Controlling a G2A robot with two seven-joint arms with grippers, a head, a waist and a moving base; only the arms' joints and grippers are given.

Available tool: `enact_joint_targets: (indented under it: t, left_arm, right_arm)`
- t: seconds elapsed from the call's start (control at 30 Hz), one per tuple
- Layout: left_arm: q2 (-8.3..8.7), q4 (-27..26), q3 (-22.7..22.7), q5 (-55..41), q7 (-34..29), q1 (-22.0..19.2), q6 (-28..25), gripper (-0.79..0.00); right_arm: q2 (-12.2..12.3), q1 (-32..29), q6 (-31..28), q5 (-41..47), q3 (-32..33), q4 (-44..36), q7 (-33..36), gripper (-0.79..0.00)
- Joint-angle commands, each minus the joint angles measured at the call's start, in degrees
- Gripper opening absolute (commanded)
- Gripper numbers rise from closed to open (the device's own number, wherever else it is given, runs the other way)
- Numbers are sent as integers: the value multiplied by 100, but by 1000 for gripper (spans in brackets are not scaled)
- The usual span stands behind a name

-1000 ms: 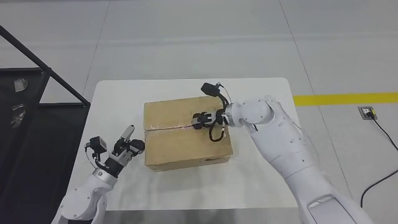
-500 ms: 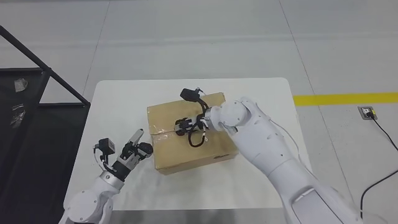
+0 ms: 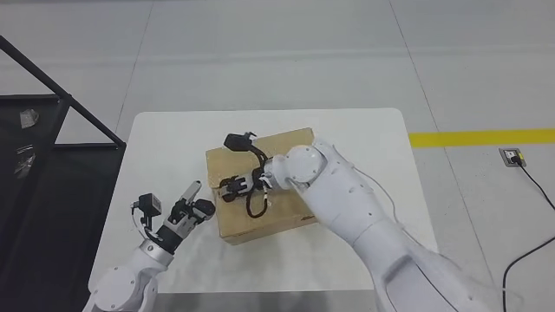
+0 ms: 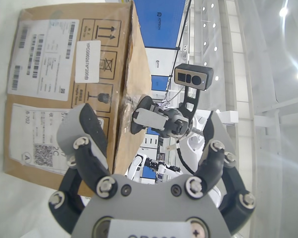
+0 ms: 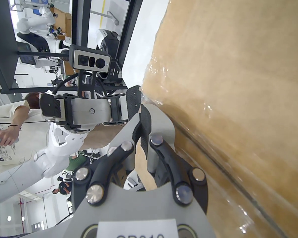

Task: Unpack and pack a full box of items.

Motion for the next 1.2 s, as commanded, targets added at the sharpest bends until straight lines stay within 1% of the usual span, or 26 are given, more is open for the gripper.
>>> enact_joint_targets:
  t: [0.0,0.1,0.27,0.47,0.57,0.77,0.9,1.0,1.17]
  left_arm:
    - [6,7,-44,-35,-8,0,-1,0]
    - [13,20,-110,-100,-15,1,2,0]
    - [23,43,-168,-173,-47,-8,30,0]
    - [28,71,-155,-203,-71,-67,90,0]
    - [28,78,-133,-213,-75,-93,106,0]
    - [32,73,-115,-189,-49,-111,117,0]
    - [34,75,-116,-193,-25,-122,136,0]
    - [36,75,-117,-190,-13,-130,138,0]
    - [39,57,-100,-181,-8,-145,151,0]
  right_arm:
    - [11,96,-21,-35,36,167,-82,-785]
    - [73,205,-119,17,151,399,-20,-785]
    - [250,302,-279,72,362,660,83,-785]
    - [499,280,-378,26,572,661,111,-785]
    - [631,253,-257,-87,655,582,5,-785]
    - [916,78,-168,-173,894,131,110,-785]
    - [1122,-147,-46,-238,1078,-421,346,-785]
    - [1277,-357,272,-389,1205,-917,513,-785]
    - [1535,-779,963,-792,1481,-1835,458,-785]
